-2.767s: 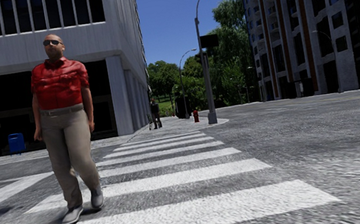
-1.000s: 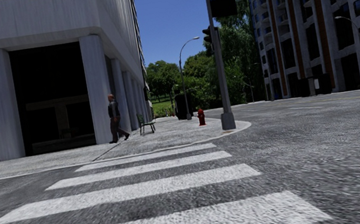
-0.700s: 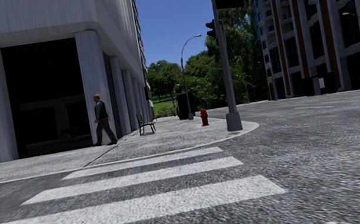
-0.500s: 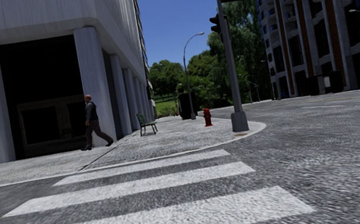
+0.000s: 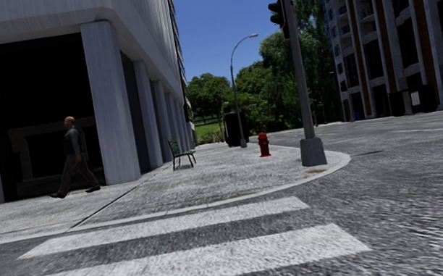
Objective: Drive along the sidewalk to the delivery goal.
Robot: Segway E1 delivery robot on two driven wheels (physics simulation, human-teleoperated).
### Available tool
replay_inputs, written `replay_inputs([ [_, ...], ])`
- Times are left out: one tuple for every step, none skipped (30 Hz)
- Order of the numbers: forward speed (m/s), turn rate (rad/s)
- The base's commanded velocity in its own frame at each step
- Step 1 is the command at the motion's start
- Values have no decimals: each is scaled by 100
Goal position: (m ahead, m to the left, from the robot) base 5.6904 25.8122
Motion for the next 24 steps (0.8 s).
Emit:
replay_inputs([
  [176,17],
  [176,17],
  [176,17],
  [176,17],
  [176,17],
  [176,24],
  [176,29],
  [176,35],
  [176,38],
  [176,38],
  [176,38],
  [176,38],
  [176,38],
  [176,38],
  [176,38],
  [176,38],
  [176,38],
  [176,38],
  [176,38],
  [176,38],
  [176,38],
  [176,38],
  [176,38],
  [176,38],
])
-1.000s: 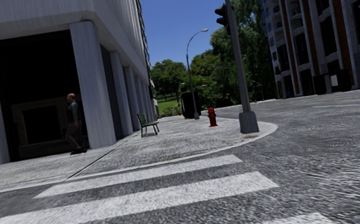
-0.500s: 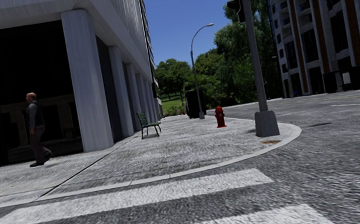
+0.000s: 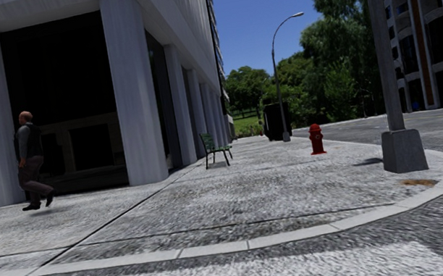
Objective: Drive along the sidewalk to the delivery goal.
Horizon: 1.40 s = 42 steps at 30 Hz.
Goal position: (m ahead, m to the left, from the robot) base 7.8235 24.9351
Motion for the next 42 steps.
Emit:
replay_inputs([
  [176,38],
  [176,38],
  [176,38],
  [176,38],
  [176,38],
  [176,38],
  [176,38],
  [175,38],
  [175,38],
  [175,38],
  [173,38],
  [168,38],
  [164,38],
  [164,38],
  [161,38],
  [160,38],
  [160,38],
  [160,38],
  [159,38],
  [159,38],
  [158,39],
  [158,39],
  [158,41],
  [157,44],
  [156,46],
  [155,47],
  [155,47],
  [154,48],
  [154,52],
  [153,53],
  [153,53],
  [153,56],
  [153,57],
  [153,58],
  [153,58],
  [153,61],
  [153,64],
  [151,68],
  [149,70],
  [149,70],
  [148,70],
  [148,70],
])
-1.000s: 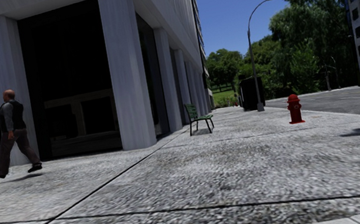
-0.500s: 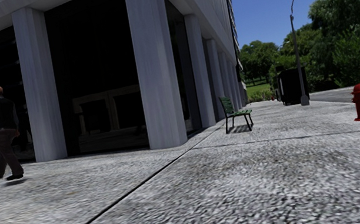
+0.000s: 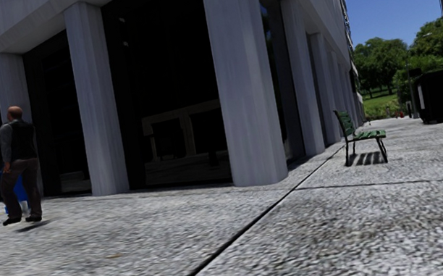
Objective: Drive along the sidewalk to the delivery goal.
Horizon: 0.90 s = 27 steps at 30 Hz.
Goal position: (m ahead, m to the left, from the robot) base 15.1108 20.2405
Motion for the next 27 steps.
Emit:
replay_inputs([
  [148,70],
  [148,70],
  [148,70],
  [148,70],
  [148,70],
  [148,70],
  [148,70],
  [148,70],
  [148,70],
  [148,70],
  [148,70],
  [148,71],
  [148,71],
  [148,71],
  [148,71],
  [147,71],
  [147,71],
  [147,71],
  [147,71],
  [147,71],
  [147,71],
  [147,71],
  [147,71],
  [147,71],
  [147,71],
  [147,71],
  [147,71],
])
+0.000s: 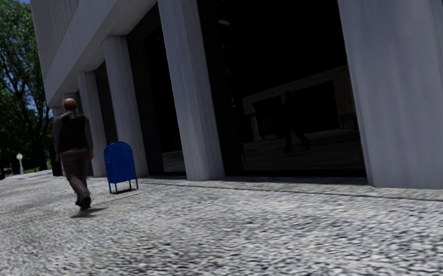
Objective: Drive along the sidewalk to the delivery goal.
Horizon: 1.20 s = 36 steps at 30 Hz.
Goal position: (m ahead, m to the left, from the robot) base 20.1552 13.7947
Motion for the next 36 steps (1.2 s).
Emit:
replay_inputs([
  [147,71],
  [147,71],
  [147,71],
  [147,71],
  [147,71],
  [147,71],
  [147,71],
  [147,71],
  [147,71],
  [147,71],
  [147,71],
  [147,71],
  [147,71],
  [147,71],
  [147,71],
  [147,71],
  [147,71],
  [147,71],
  [147,71],
  [147,68],
  [147,61],
  [147,56],
  [147,56],
  [147,54],
  [147,49],
  [147,42],
  [147,42],
  [147,27],
  [147,10],
  [147,0],
  [147,0],
  [147,0],
  [147,0],
  [147,0],
  [147,0],
  [147,0],
])
